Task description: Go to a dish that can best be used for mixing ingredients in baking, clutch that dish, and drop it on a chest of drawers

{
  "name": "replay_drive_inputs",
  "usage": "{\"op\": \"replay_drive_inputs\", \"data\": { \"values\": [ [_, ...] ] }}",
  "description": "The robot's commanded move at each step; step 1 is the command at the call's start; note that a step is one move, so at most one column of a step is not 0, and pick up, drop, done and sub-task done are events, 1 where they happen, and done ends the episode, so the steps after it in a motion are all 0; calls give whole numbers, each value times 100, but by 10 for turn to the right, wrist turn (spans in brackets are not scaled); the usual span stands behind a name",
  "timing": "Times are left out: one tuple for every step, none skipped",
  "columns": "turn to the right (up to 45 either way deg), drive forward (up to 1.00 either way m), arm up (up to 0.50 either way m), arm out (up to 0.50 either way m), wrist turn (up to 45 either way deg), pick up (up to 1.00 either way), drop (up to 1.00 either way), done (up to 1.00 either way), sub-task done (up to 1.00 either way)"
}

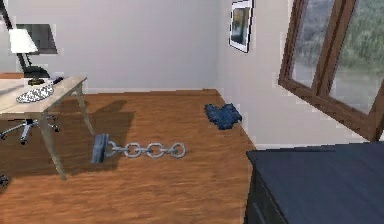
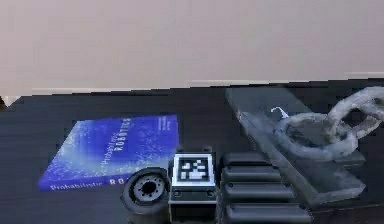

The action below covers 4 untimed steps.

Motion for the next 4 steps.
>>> {"op": "replay_drive_inputs", "data": {
  "values": [
    [210,0,0,0,0,0,0,0,0],
    [0,0,0,36,0,0,0,0,0],
    [0,0,0,0,450,0,0,0,0],
    [0,0,0,0,450,0,0,0,0]
  ]
}}
